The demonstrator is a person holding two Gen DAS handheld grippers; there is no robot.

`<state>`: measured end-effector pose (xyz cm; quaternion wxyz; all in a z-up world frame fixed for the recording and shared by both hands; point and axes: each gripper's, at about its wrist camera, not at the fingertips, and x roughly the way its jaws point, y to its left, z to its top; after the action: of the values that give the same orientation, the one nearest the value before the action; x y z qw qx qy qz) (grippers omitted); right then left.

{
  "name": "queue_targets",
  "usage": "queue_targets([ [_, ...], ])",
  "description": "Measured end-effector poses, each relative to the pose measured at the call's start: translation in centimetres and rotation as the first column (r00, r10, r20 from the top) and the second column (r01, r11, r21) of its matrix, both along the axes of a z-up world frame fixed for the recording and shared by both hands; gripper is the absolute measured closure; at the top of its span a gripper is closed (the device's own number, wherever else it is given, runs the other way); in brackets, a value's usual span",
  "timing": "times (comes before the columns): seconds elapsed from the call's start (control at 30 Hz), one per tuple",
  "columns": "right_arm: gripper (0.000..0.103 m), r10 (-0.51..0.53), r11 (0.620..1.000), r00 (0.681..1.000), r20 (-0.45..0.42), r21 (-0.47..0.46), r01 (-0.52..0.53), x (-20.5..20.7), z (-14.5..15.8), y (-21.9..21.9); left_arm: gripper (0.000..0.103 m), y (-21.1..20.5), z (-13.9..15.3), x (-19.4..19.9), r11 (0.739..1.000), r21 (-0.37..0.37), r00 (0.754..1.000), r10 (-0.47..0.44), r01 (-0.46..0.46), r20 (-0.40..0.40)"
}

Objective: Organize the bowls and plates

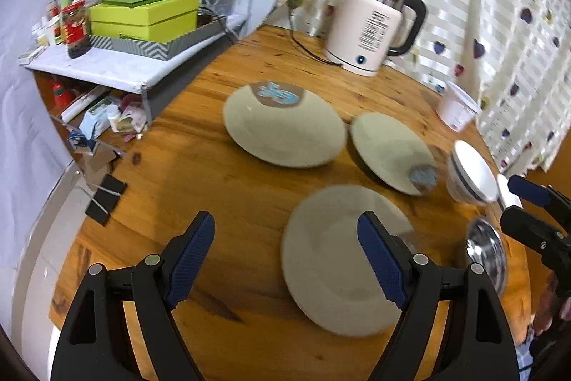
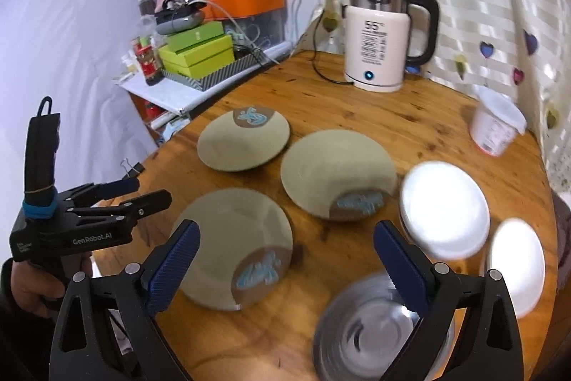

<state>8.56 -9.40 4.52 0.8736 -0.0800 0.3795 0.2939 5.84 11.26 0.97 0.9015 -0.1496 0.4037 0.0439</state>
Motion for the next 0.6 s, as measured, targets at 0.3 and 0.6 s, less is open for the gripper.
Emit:
queue_targets([
  [0.3,0.021,0.053,0.998,0.996,-0.070,-0.024,-0.055,6.0,-0.5,4.3,0.020,3.3,-0.9,3.4,0.998,-0.031,0.999,0.049,-0.049,-0.011],
  [0.6,0.036,0.084,0.996,0.983,-0.164,-0.027,-0.090,11.9,-2.0,8.1,0.033,5.1,-2.1,6.8,0.995,-0.056,0.997,0.076,-0.077,-0.030],
])
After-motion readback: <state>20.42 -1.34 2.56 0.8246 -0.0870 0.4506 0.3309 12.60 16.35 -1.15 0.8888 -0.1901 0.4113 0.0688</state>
